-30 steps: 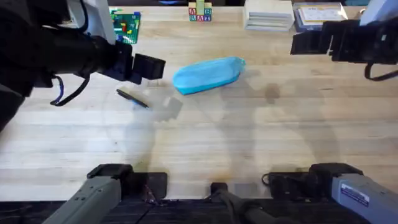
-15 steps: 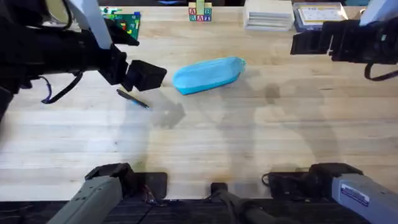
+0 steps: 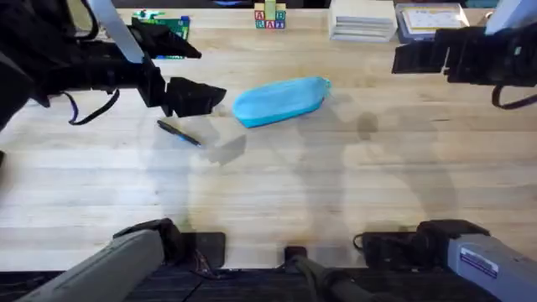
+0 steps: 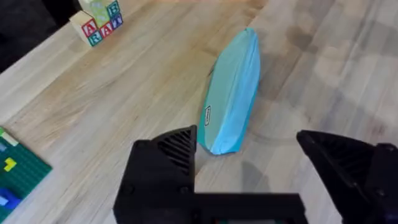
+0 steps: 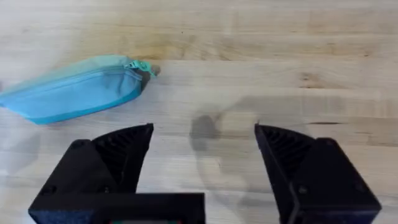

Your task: Unzip the bag, pick up the pens from the table one at a time and place them inside, then zip the bag closed.

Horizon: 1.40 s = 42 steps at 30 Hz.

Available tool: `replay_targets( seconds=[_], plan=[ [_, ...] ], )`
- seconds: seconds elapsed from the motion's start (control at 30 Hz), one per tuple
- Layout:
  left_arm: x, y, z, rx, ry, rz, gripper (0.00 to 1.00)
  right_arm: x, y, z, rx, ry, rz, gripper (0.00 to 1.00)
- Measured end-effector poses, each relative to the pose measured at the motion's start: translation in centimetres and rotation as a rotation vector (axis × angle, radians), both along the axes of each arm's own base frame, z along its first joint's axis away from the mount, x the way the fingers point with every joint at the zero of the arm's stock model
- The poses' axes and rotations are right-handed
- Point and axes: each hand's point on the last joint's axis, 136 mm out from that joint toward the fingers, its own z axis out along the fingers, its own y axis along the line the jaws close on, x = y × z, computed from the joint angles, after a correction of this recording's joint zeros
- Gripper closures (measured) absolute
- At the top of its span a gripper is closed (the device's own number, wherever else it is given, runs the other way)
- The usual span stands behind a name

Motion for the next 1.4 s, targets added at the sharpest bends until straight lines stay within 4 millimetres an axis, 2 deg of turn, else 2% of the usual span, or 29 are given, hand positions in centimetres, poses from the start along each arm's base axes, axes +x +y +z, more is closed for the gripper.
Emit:
replay_targets(
  seconds=[0.37,0.53,0.67,0.87,1.07,1.4],
  plan=[
    [0.2,0.5,-0.1,-0.022,0.002,0.004,0.007,0.6,0.0,0.5,-0.007,-0.03,0.008,0.004],
    [0.1,0.5,-0.2,-0.024,0.007,0.003,0.007,1.2,0.0,0.9,-0.066,-0.068,0.078,0.004],
    [0.1,0.5,-0.2,-0.024,0.008,0.003,0.007,2.0,0.1,0.3,-0.137,-0.065,0.167,0.004],
    [0.1,0.4,-0.2,-0.025,0.013,0.004,0.007,2.6,2.1,-1.1,-0.162,-0.055,0.402,0.004],
    [0.1,0.4,-0.2,-0.026,0.013,0.004,0.007,2.5,4.5,-1.6,-0.15,-0.089,0.618,0.004],
    [0.1,0.4,-0.2,-0.026,0.013,0.004,0.007,2.8,6.3,-3.3,-0.149,-0.104,0.826,0.005]
  ],
)
